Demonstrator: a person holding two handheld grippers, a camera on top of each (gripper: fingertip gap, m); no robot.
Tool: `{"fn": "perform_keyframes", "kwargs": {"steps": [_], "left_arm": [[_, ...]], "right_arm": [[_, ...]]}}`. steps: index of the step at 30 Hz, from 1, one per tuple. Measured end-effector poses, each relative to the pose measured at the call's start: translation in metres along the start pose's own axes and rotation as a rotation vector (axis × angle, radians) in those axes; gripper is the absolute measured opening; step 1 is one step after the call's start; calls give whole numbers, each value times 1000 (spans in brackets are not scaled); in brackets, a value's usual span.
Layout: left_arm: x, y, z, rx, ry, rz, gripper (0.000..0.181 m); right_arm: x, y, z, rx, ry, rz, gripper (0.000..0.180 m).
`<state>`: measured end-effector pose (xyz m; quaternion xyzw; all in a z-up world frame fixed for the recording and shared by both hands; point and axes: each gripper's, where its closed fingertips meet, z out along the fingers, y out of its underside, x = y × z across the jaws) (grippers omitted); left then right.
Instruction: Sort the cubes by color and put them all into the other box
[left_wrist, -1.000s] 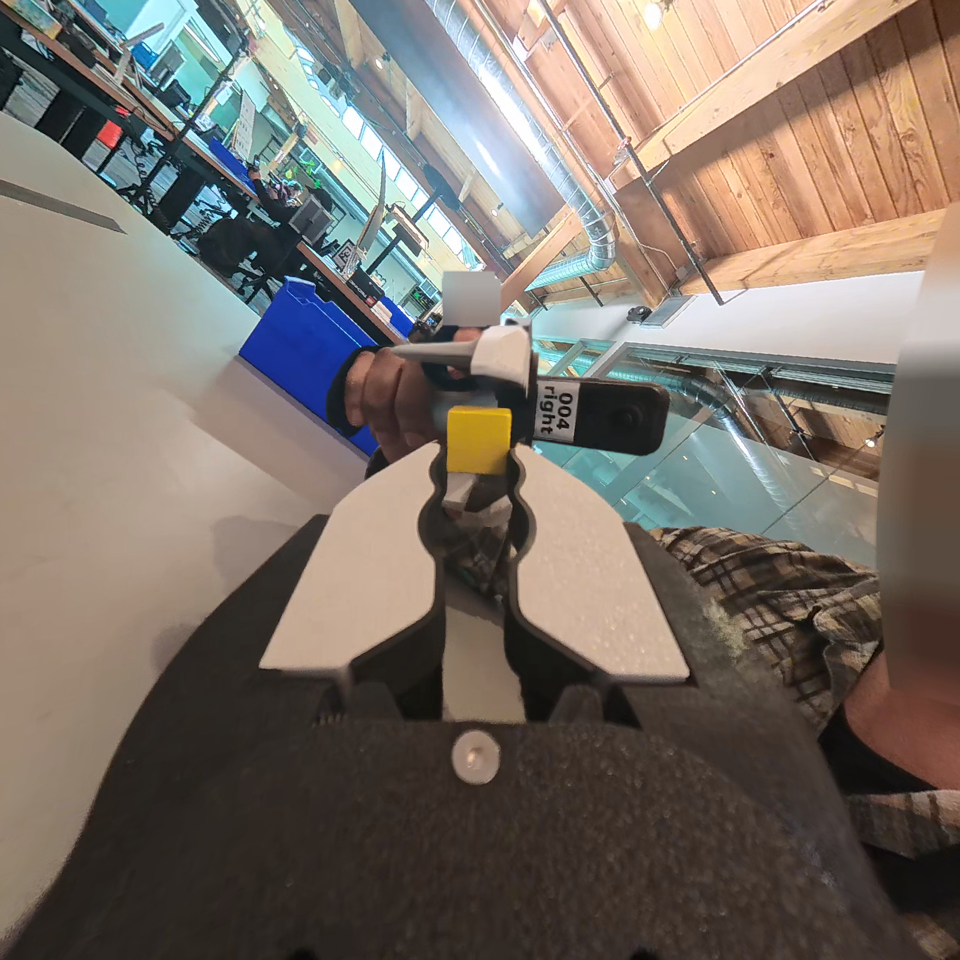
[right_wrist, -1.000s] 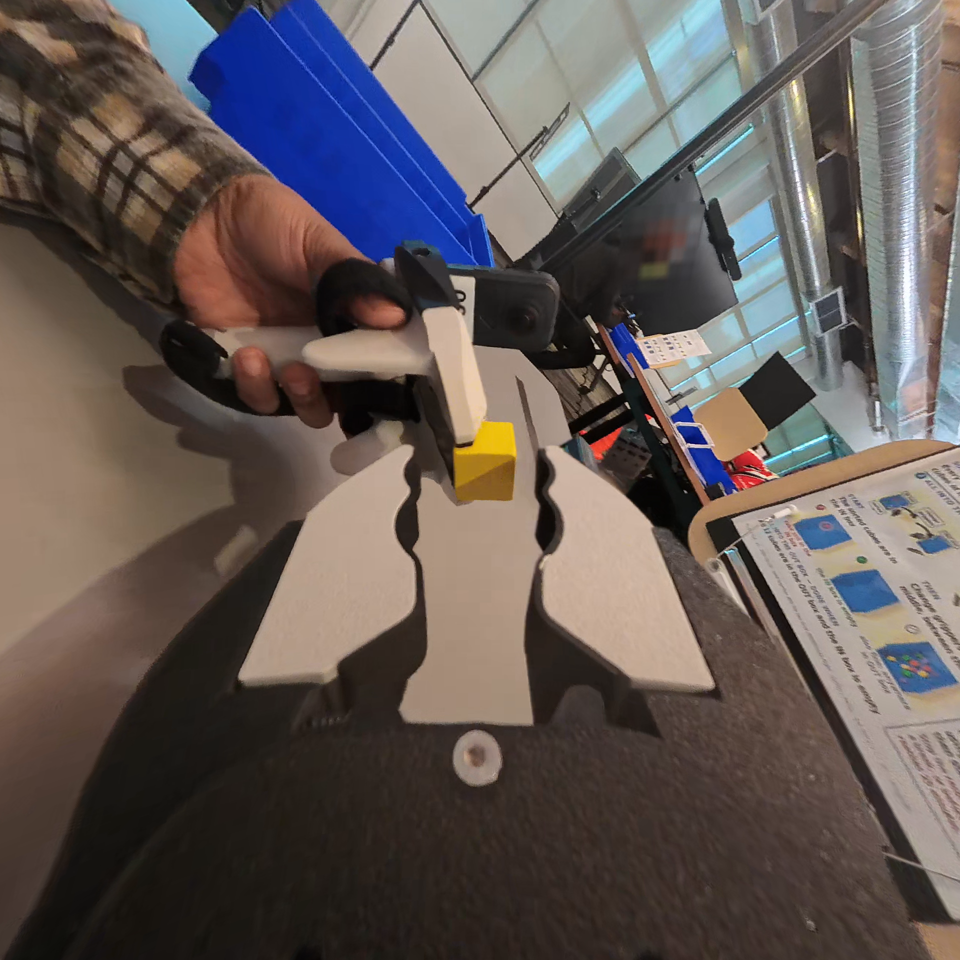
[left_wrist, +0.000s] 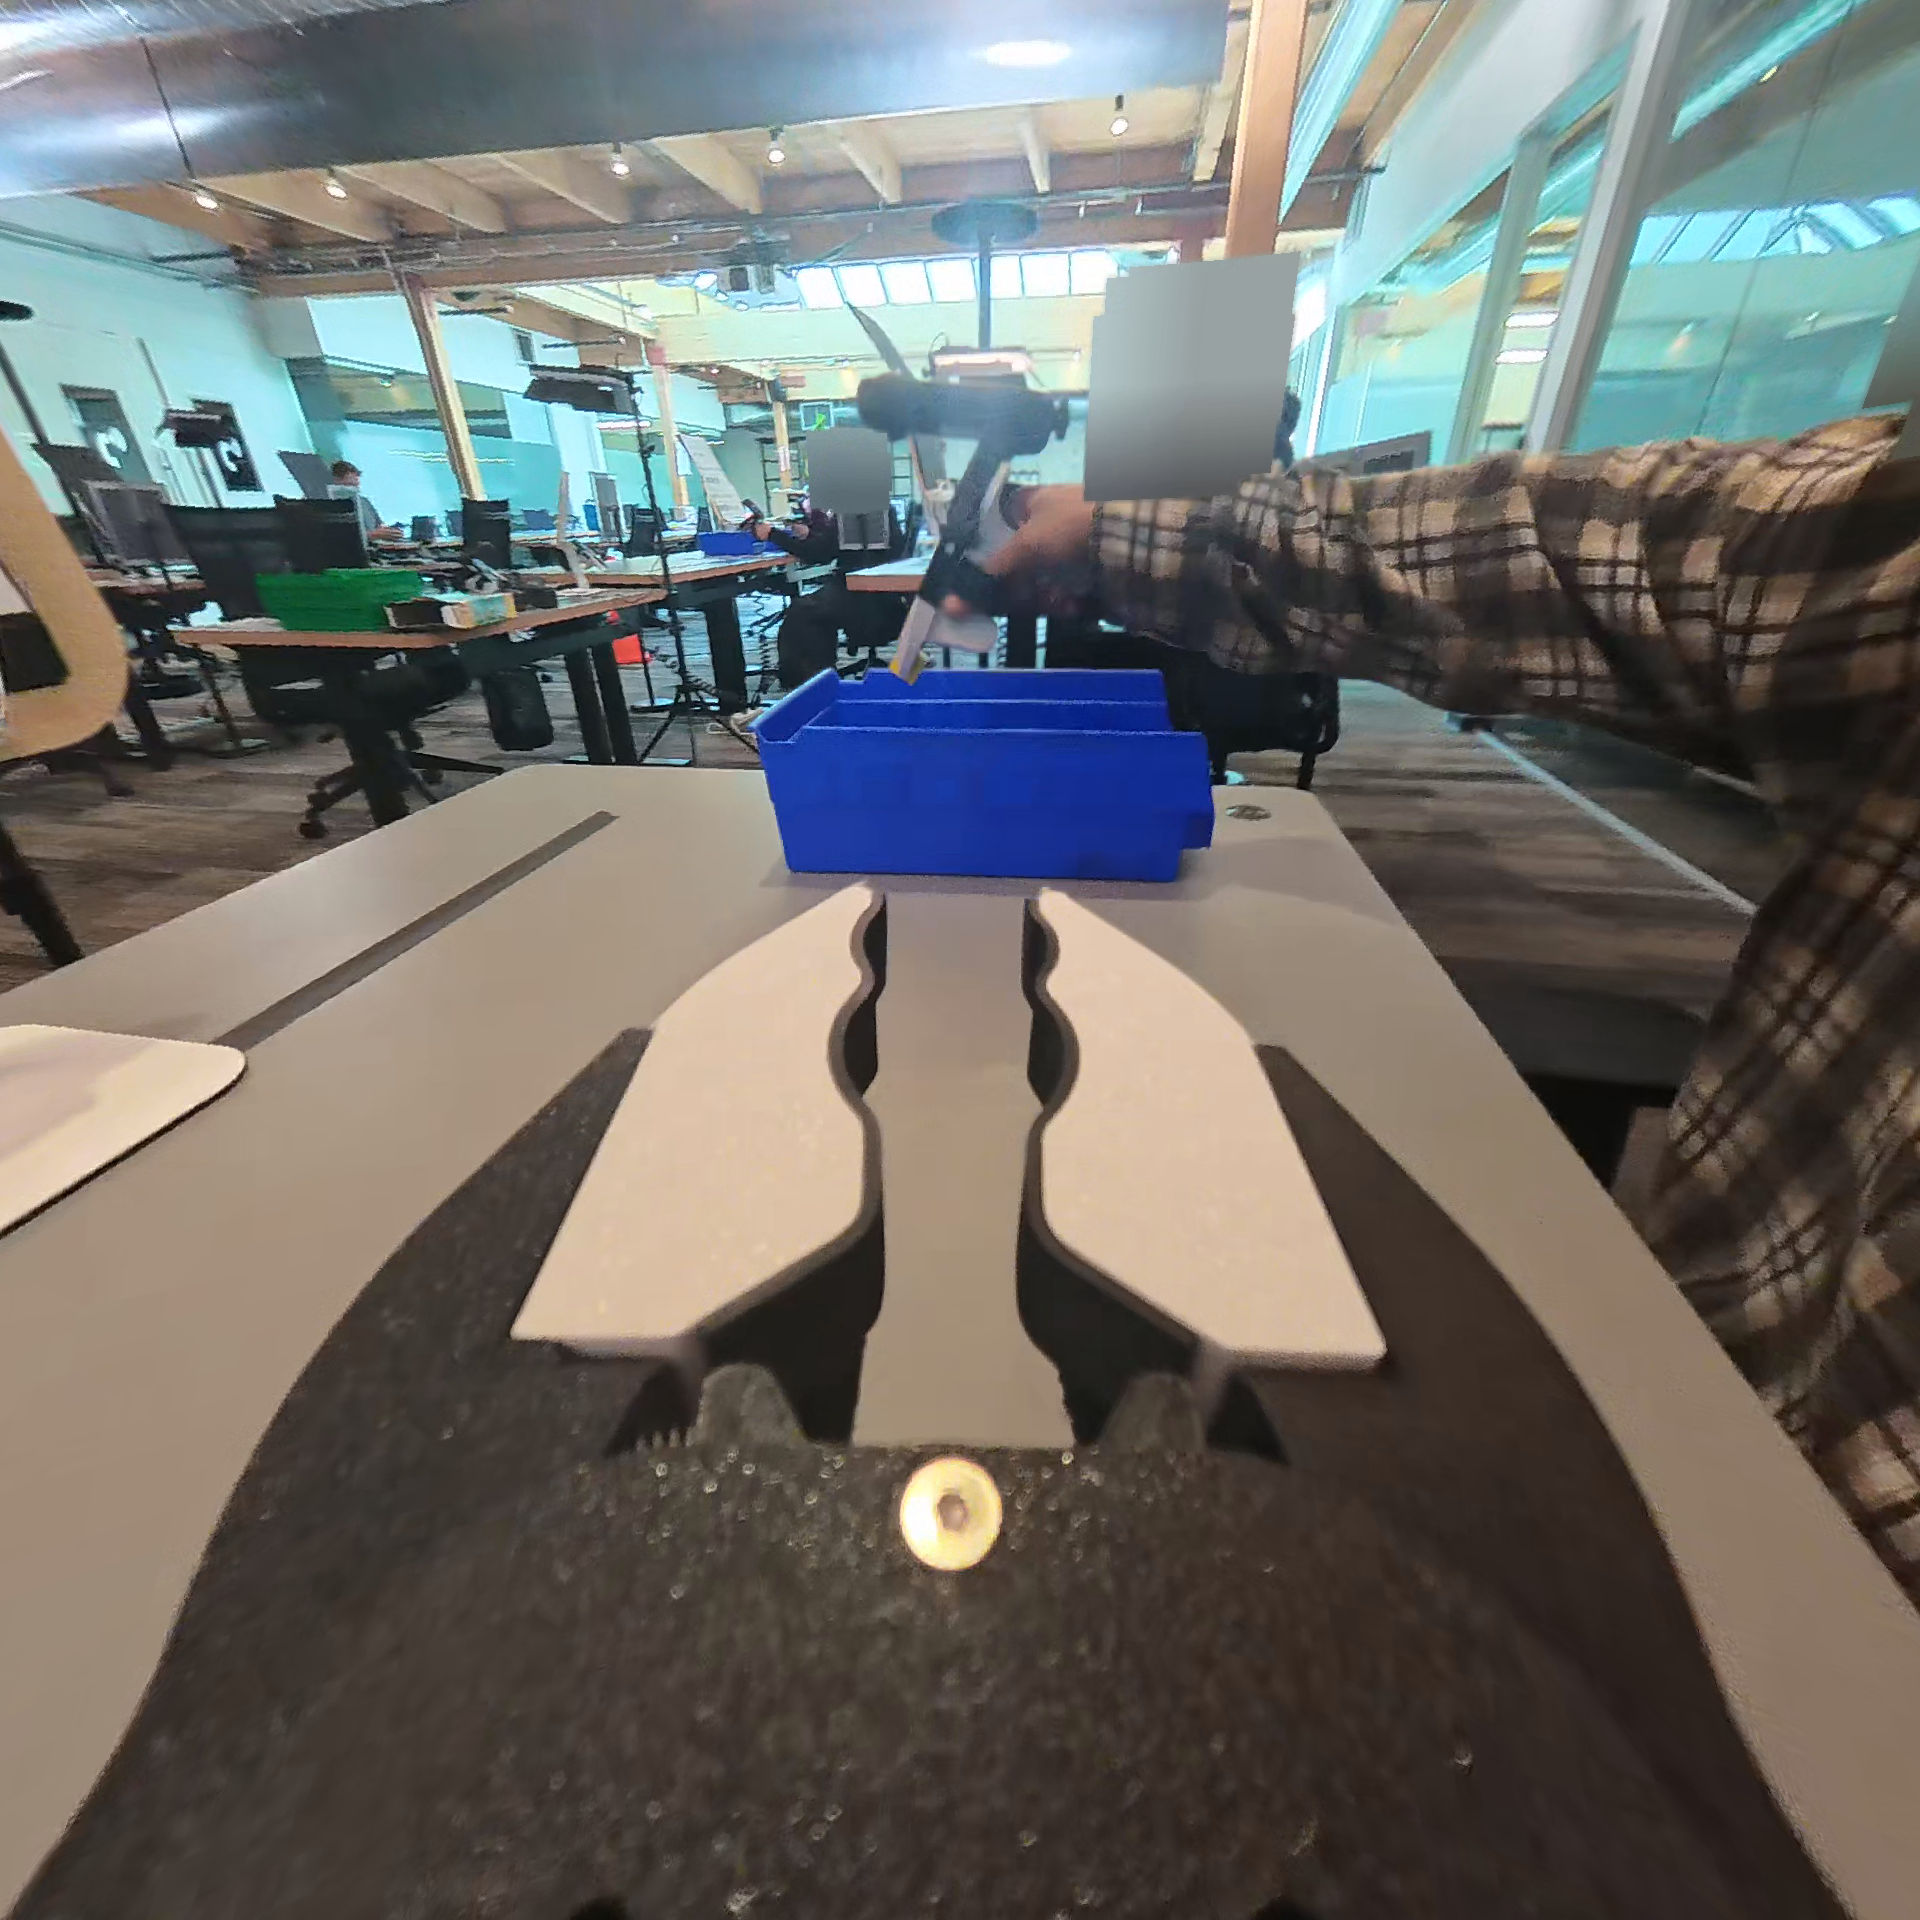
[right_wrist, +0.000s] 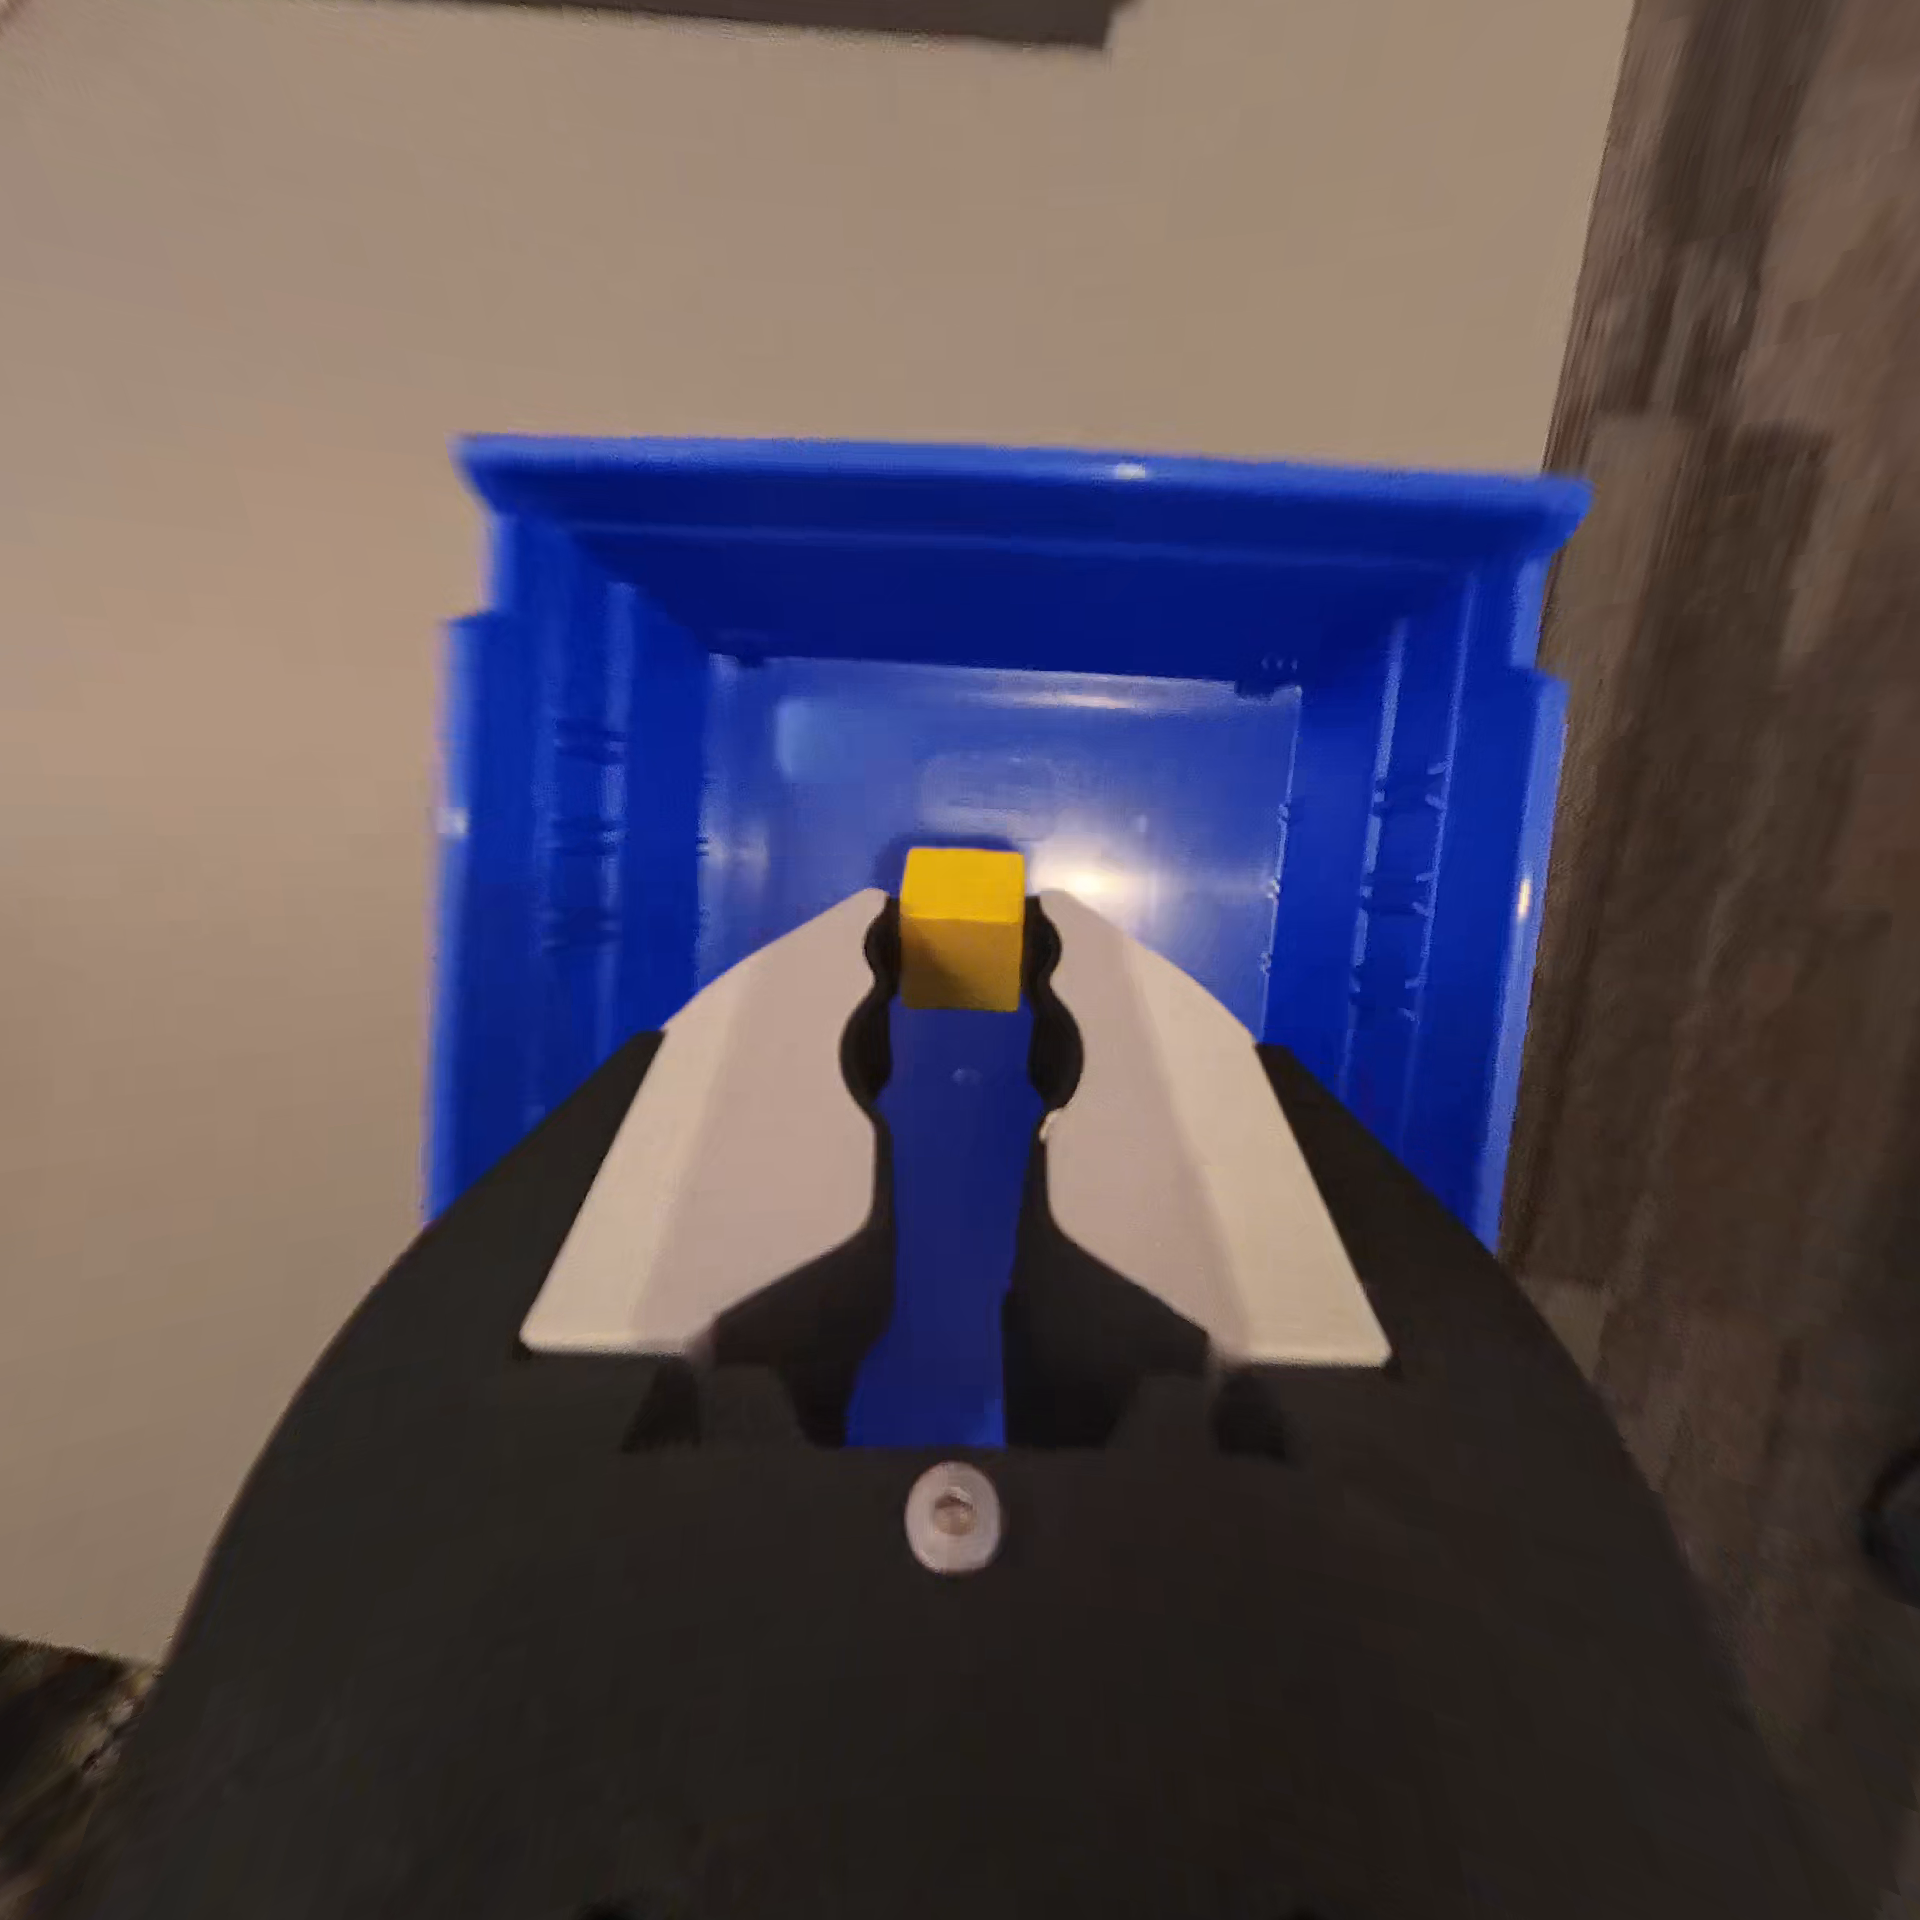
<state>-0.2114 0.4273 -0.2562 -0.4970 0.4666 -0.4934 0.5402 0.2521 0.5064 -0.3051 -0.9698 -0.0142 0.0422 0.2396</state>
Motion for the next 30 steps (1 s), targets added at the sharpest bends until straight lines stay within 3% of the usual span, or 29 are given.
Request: {"fn": "perform_keyframes", "kwargs": {"steps": [5, 11, 15, 19, 26, 30], "left_arm": [[-6, 16, 2, -77, -45, 45, 20], [-9, 23, 2, -106, -54, 41, 18], [-11, 24, 1, -115, -71, 54, 18], [-14, 22, 0, -105, -85, 47, 19], [-16, 24, 0, -121, -102, 67, 22], [-18, 25, 0, -131, -109, 65, 24]], "right_arm": [[32, 10, 52, -118, 77, 66, 22], [56, 12, 83, -173, 173, 59, 22], [63, 10, 76, -186, 244, 38, 45], [38, -24, 16, -95, 224, -28, 54], [-63, -123, -155, 272, 182, -269, 59], [-130, -143, -198, 441, 111, -378, 72]]}}
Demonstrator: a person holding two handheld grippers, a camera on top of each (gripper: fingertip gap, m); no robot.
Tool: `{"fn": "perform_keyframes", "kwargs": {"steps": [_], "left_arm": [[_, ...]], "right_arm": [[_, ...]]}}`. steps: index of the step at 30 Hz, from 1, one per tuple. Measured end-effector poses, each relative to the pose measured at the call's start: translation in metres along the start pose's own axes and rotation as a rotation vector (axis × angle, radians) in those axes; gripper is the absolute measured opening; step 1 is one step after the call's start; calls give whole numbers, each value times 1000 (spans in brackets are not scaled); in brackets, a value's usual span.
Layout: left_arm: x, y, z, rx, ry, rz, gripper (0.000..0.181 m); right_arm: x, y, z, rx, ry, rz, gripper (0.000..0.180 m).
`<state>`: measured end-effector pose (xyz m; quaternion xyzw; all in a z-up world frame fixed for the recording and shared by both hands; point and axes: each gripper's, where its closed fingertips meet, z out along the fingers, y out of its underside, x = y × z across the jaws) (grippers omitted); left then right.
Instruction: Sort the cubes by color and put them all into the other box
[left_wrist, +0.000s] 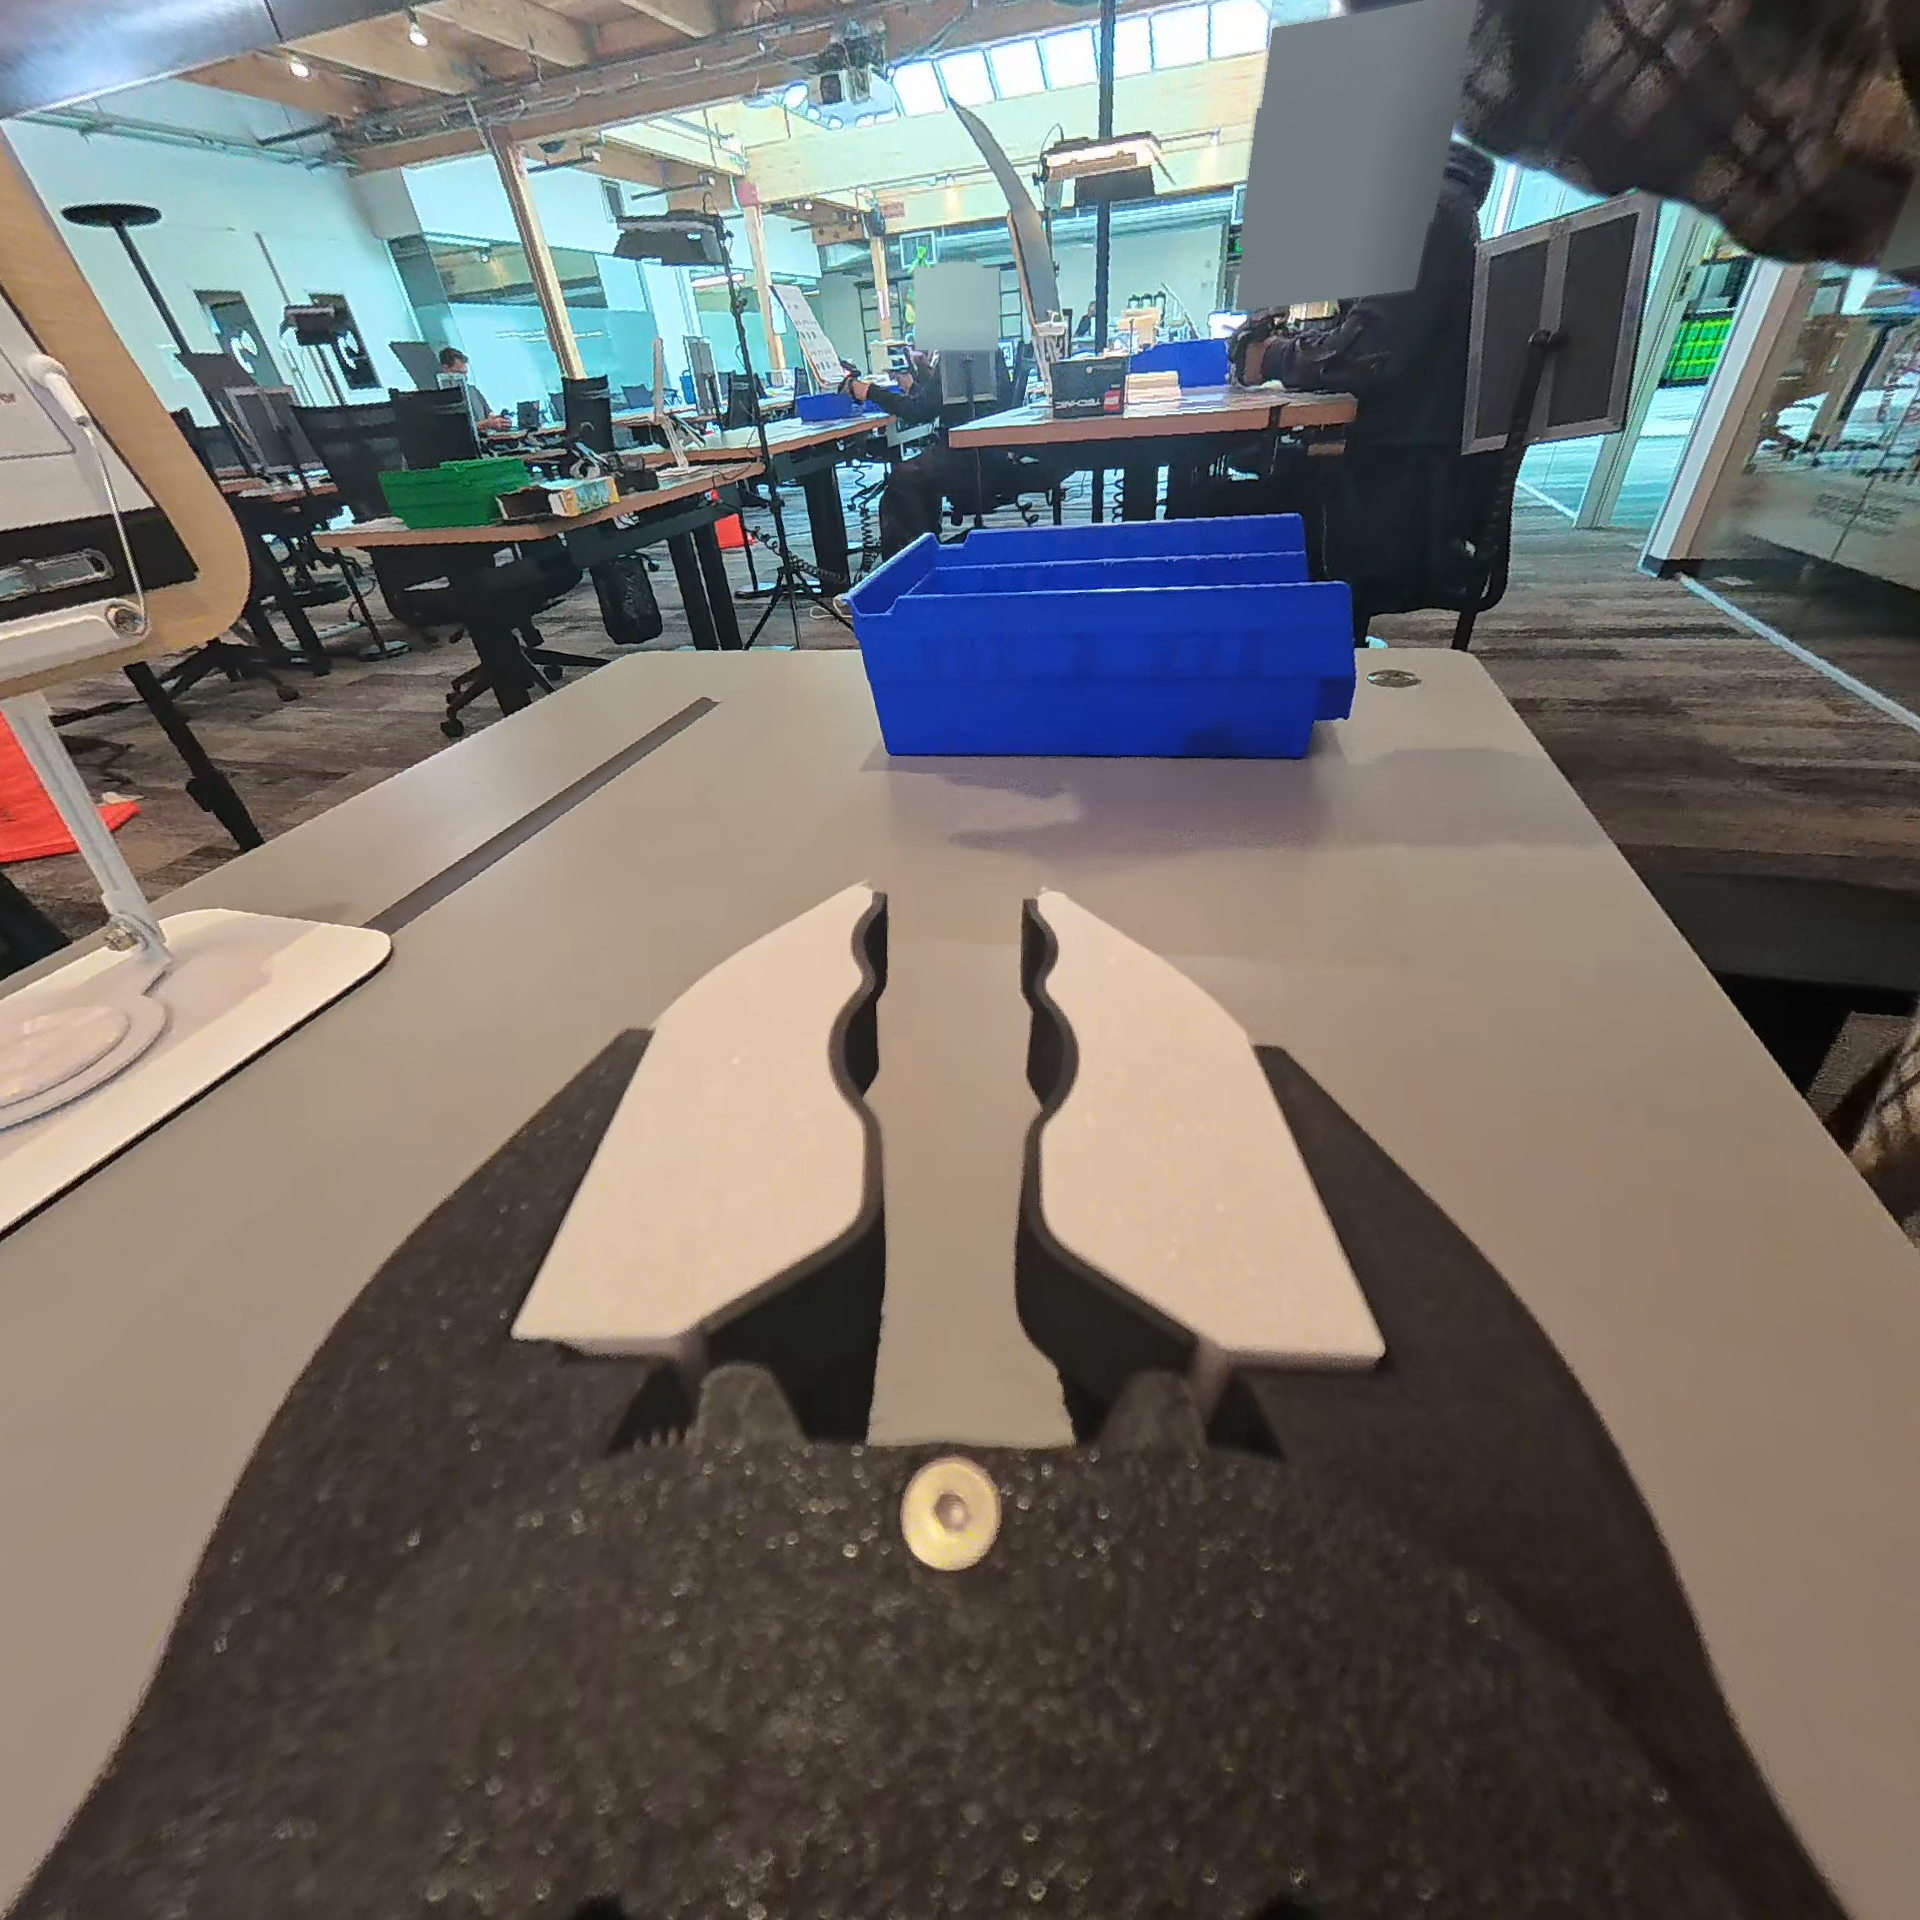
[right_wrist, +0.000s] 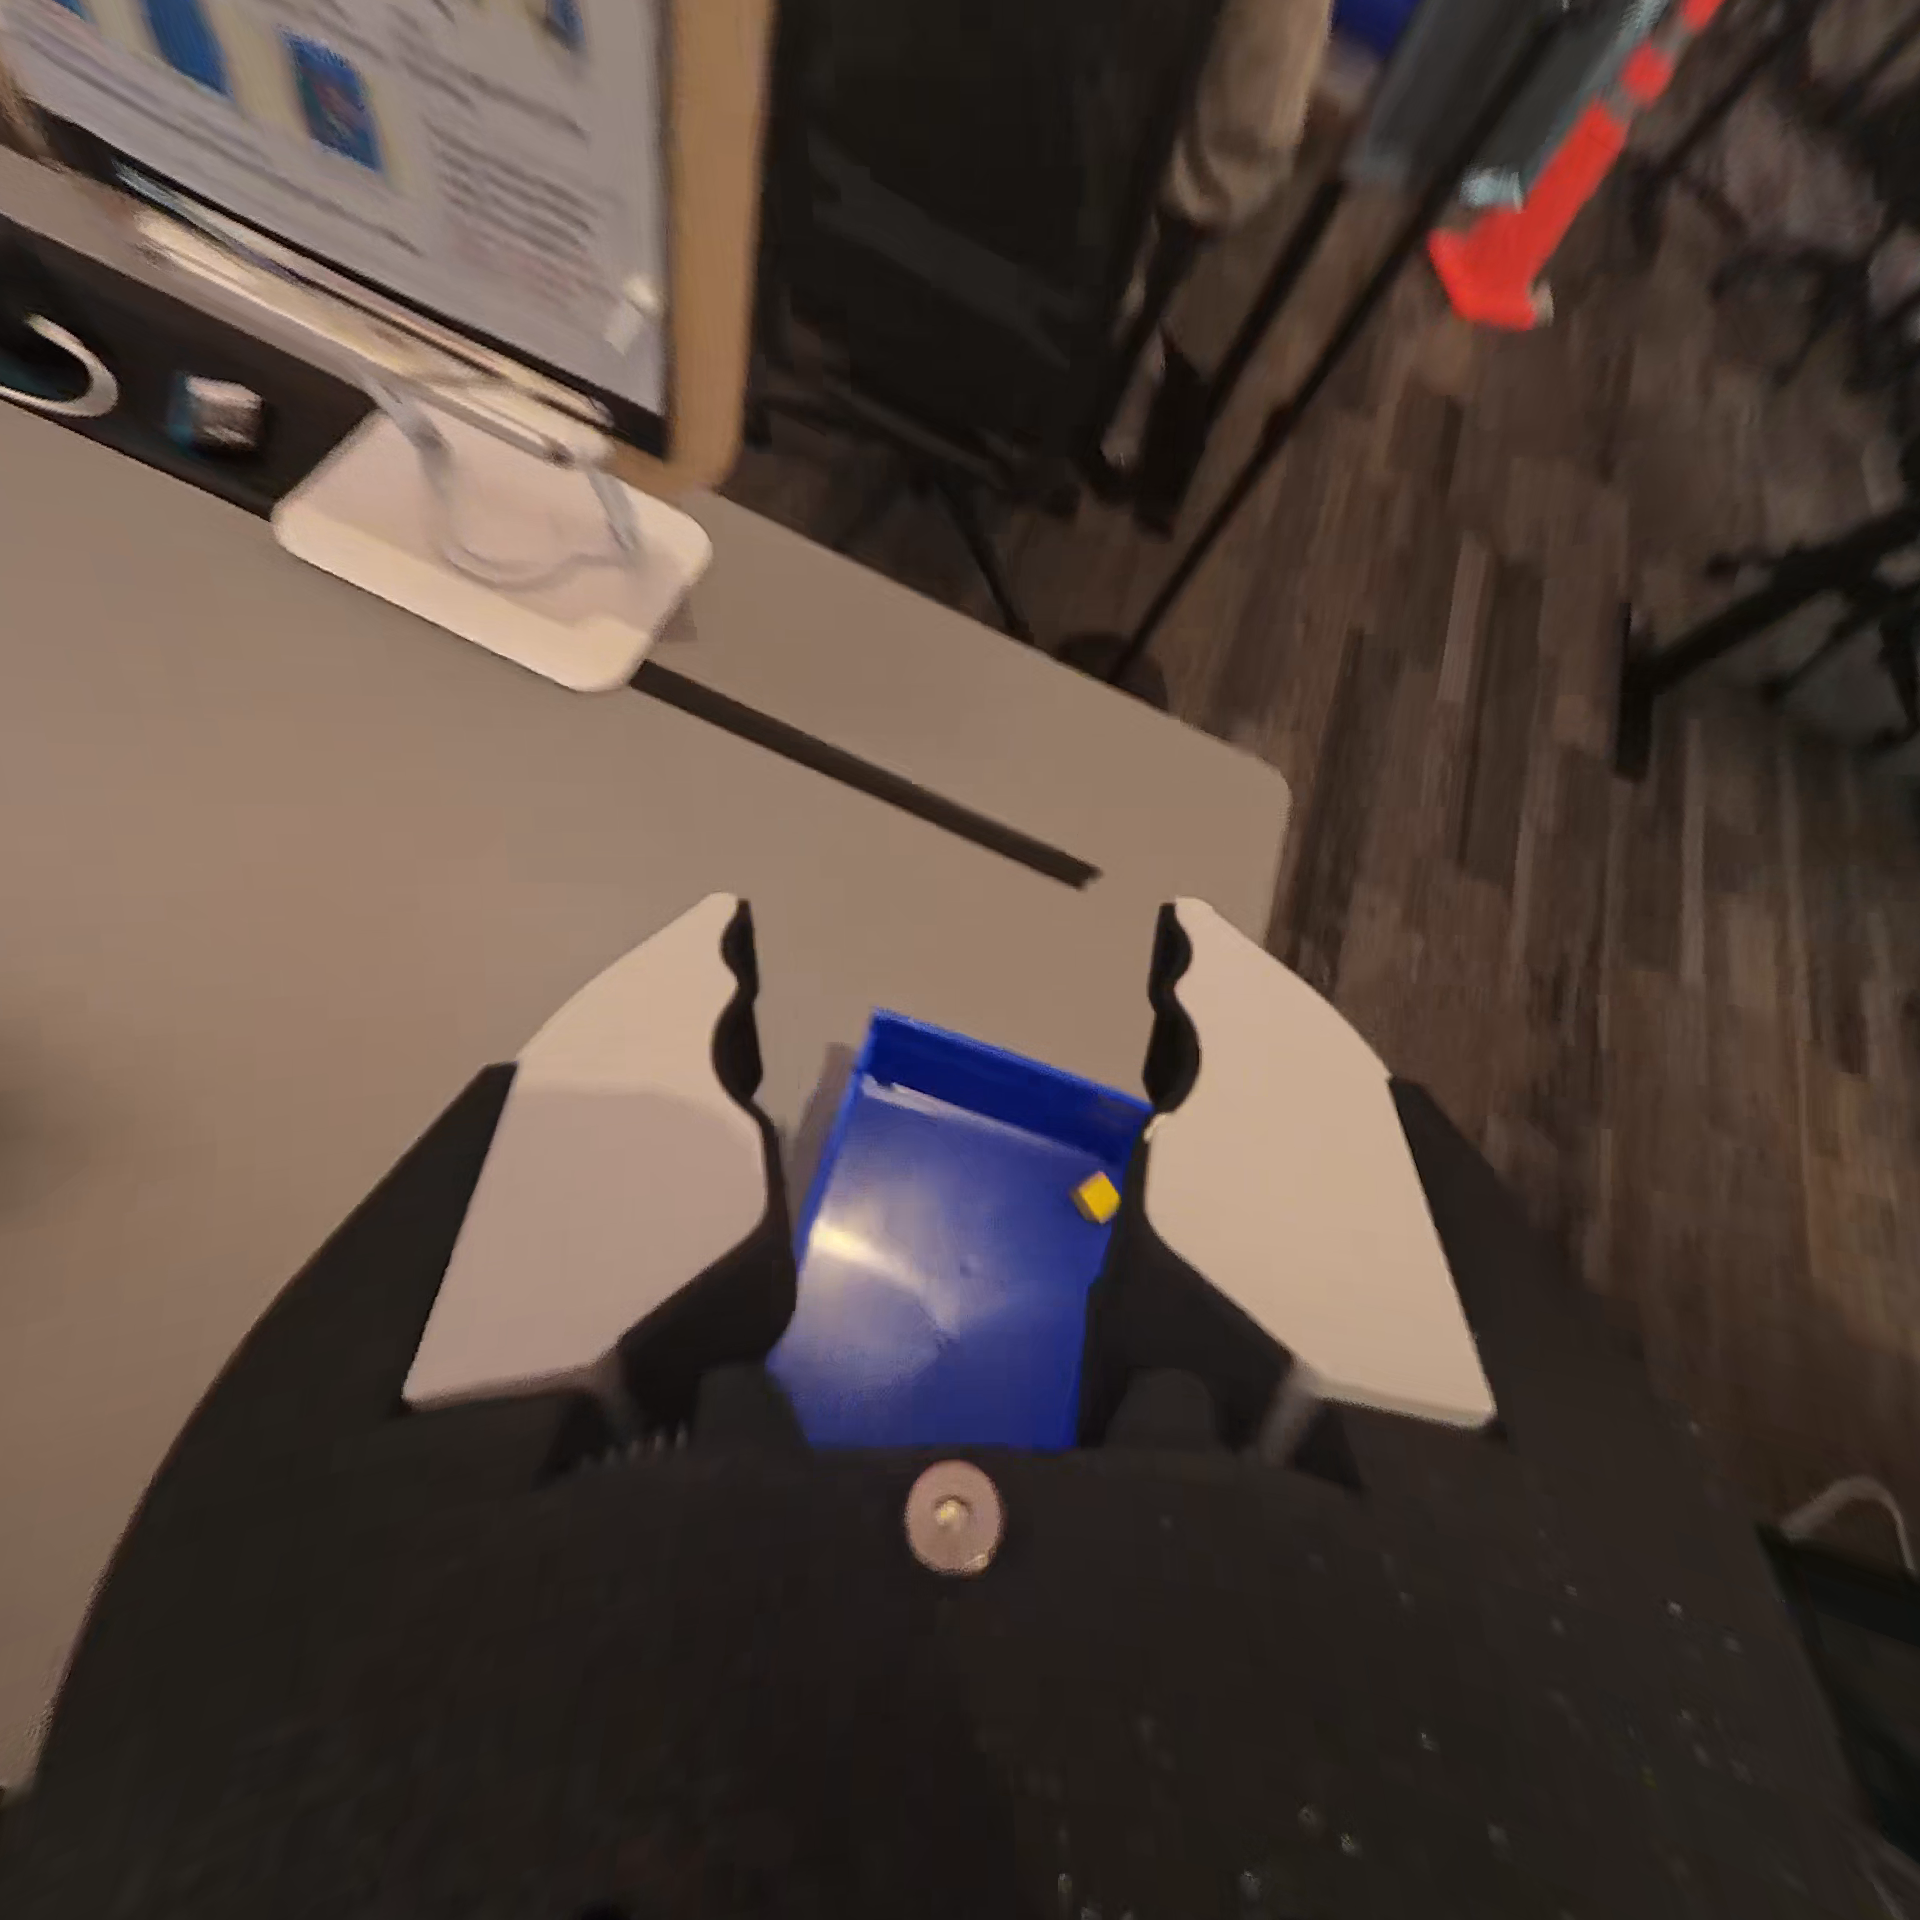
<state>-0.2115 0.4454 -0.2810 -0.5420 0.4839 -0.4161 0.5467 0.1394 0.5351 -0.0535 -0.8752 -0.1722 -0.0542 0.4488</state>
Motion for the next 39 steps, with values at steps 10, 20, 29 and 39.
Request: {"fn": "perform_keyframes", "kwargs": {"steps": [10, 20, 29, 39], "left_arm": [[-3, 4, 1, -24, -14, 2, 29], [-16, -19, -20, -27, -74, 37, 40], [-51, -95, -214, -331, -207, 137, 43], [-153, 35, -407, -1046, -219, 37, 45]], "right_arm": [[-176, 34, 50, 358, -360, -41, 94], [-261, 108, 129, 546, -410, -15, 92], [-278, 121, 145, 559, -500, -23, 90], [-308, 121, 136, 510, -545, -85, 90]]}}
